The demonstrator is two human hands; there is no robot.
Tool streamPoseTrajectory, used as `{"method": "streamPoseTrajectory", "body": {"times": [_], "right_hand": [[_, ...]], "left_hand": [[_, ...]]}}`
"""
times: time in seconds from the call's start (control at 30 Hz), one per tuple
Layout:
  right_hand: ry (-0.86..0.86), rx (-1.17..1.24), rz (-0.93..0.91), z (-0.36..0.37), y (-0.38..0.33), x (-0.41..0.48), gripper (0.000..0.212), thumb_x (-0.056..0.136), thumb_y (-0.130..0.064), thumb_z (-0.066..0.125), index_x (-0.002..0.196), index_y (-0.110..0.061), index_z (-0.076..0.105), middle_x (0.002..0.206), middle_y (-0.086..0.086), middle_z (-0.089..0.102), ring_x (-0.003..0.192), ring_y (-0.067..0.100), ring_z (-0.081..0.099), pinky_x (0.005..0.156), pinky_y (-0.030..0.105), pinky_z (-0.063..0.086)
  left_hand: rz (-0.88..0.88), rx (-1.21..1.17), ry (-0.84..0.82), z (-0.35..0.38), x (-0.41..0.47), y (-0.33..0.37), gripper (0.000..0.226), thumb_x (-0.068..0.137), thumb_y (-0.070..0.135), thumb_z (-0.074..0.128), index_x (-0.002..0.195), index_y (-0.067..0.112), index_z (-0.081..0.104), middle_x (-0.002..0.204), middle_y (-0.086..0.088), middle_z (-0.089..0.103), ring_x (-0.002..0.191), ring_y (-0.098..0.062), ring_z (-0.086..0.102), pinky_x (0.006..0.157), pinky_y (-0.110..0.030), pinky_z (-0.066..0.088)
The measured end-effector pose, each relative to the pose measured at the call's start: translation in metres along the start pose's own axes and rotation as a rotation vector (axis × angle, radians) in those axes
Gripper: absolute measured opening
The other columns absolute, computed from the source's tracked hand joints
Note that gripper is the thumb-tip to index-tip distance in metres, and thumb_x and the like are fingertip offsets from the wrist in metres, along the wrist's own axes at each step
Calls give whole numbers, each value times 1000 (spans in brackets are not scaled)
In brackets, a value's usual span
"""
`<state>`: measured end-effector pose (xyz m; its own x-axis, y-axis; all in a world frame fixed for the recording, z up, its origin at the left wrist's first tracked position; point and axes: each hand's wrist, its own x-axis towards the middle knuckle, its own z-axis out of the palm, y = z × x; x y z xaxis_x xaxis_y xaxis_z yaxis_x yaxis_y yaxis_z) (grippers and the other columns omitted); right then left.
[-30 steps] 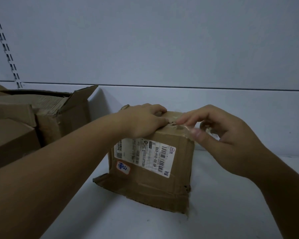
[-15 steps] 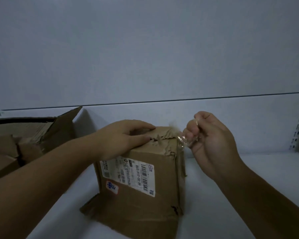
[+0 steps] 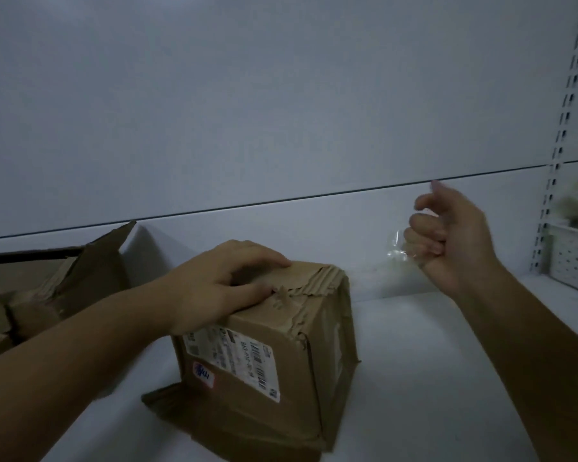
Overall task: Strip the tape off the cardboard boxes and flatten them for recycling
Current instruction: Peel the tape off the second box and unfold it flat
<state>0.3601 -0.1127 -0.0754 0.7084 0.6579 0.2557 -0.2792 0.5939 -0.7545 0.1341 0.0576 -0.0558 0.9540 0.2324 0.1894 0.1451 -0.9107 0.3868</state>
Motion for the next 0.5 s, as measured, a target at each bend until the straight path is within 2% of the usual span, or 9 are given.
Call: {"method": "streamPoseTrajectory", "body": {"times": [0.07, 0.13, 0.2, 0.27, 0.33, 0.4, 0.47, 0.5], "right_hand": [[-62, -411, -146, -11, 11, 2, 23, 88, -30, 56, 68, -16, 55, 51, -2, 43, 35, 7, 34, 36, 15, 34], [-292, -887, -224, -9, 27, -2, 25, 75, -50, 60, 81, -26, 65, 71, -3, 57, 52, 8, 51, 52, 17, 44], [-565, -1161, -170, -8, 35, -4, 34, 61, -63, 60, 86, -41, 66, 88, -13, 63, 73, 5, 59, 69, 19, 46], [-644, -1186, -84, -9, 33, -3, 24, 68, -58, 61, 83, -40, 69, 91, -17, 67, 85, 0, 60, 77, 19, 44], [-622, -1186, -17, -17, 29, 0, 15, 78, -45, 64, 76, -32, 71, 79, -14, 69, 73, -2, 59, 72, 17, 43], [-641, -1220, 50, -25, 24, 1, 17, 84, -35, 63, 71, -28, 70, 67, -10, 63, 60, 0, 52, 61, 16, 42], [-641, -1071, 118, -31, 19, 3, 20, 87, -22, 60, 67, -22, 66, 58, -9, 57, 53, 3, 48, 51, 15, 40], [-557, -885, 133, -34, 16, 5, 18, 85, -18, 59, 67, -19, 61, 54, -8, 52, 49, 5, 44, 47, 17, 37]], "left_hand": [[-10, -13, -2, 0, 1, 3, 39, 76, 65, 41, 114, 62, 45, 121, 35, 45, 116, 10, 42, 103, -27, 37], [-48, -38, -20, -1, 4, 7, 41, 77, 64, 39, 117, 60, 45, 125, 32, 46, 117, 8, 43, 105, -29, 36], [-83, -68, -28, -3, 9, 11, 44, 79, 62, 36, 121, 53, 48, 126, 26, 49, 117, 4, 45, 107, -31, 35], [-115, -80, -17, -3, 16, 15, 39, 87, 59, 37, 117, 43, 56, 120, 20, 56, 112, 2, 51, 105, -34, 37], [-123, -48, -1, 0, 23, 20, 30, 92, 51, 41, 106, 35, 62, 106, 13, 64, 100, -5, 59, 97, -38, 44], [-117, 32, 34, 5, 28, 23, 24, 91, 48, 44, 97, 32, 61, 94, 9, 66, 88, -9, 62, 87, -40, 49], [-124, 74, 60, 7, 29, 24, 22, 91, 47, 45, 94, 32, 60, 91, 8, 66, 85, -10, 61, 84, -39, 49], [-129, 68, 67, 8, 28, 23, 20, 91, 46, 46, 93, 32, 60, 91, 8, 66, 85, -9, 61, 84, -38, 49]]}}
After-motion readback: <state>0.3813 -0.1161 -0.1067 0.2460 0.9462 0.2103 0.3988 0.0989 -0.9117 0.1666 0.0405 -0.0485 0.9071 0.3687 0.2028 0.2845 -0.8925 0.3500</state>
